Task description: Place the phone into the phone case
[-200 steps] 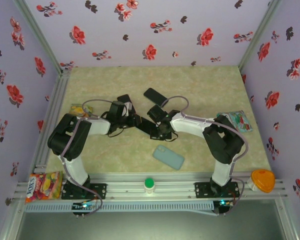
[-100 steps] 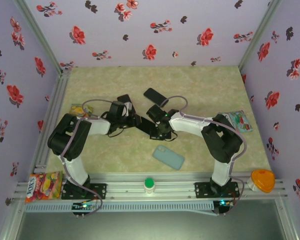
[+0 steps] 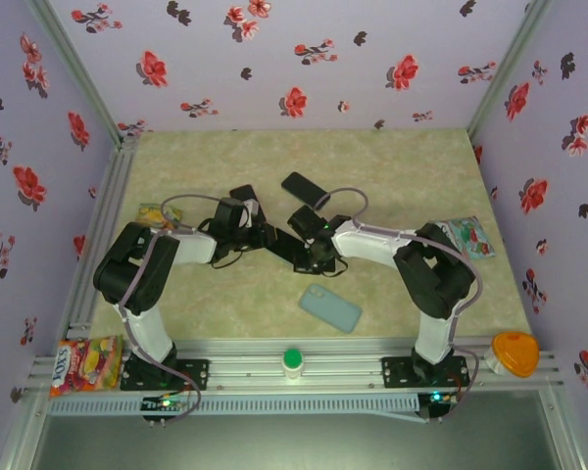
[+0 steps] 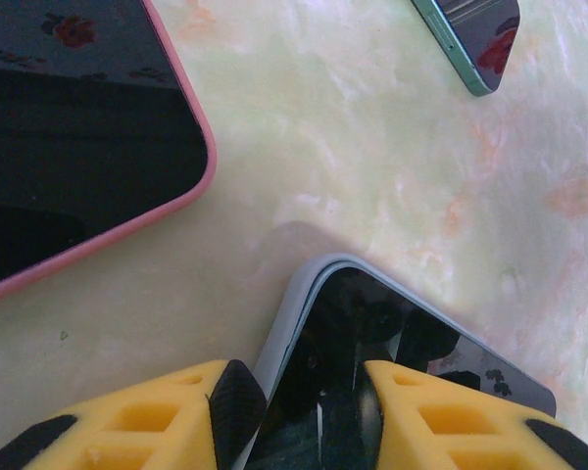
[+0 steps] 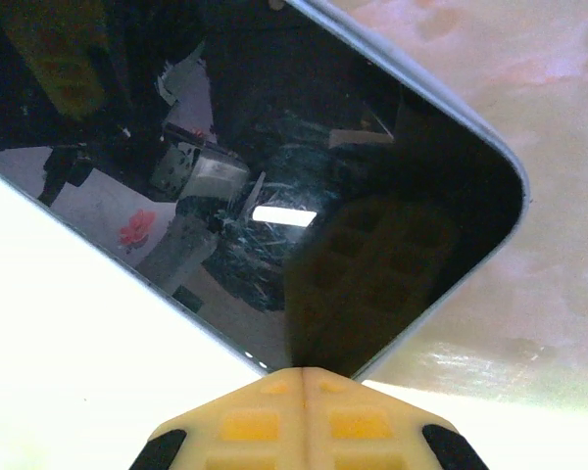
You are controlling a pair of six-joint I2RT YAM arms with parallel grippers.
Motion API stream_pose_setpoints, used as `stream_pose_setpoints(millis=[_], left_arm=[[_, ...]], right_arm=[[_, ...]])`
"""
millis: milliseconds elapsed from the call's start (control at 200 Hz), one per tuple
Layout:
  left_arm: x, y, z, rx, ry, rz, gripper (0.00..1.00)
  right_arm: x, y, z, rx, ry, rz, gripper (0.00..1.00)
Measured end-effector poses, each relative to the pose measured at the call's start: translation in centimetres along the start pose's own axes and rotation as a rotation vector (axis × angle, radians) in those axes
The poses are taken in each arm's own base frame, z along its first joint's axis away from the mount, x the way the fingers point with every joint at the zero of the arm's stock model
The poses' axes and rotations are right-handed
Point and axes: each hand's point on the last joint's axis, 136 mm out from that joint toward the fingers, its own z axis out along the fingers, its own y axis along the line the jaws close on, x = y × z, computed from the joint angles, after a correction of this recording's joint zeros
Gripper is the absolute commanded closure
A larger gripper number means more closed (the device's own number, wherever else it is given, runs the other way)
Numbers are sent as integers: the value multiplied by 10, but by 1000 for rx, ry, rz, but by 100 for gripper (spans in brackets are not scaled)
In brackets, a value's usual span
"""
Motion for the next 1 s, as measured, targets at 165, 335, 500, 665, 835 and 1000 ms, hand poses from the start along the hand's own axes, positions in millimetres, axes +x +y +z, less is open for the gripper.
stream_pose_setpoints(millis=[165,335,500,665,835,1000], left_arm=[[0,0,0,-1,0,0,60],[0,0,-1,-4,0,7,60],[1,1,-2,-14,1,10,60],[1,3,-3,-24,4,7,61],[2,4,-3,-30,6,9,61],[3,5,-5,-39,11,9,61]], right_arm=[[-5,1,-6,-29,-21,9,100],[-11,-3,-10,-46,-30,26,100],[-28,-13,-24,-59,-74,57,100],[-44,-22,-39,-74,-118,71,99],[-53,-33,-41,-65,-128,67,100],[-58,-39,-31,-47,-113,61,100]])
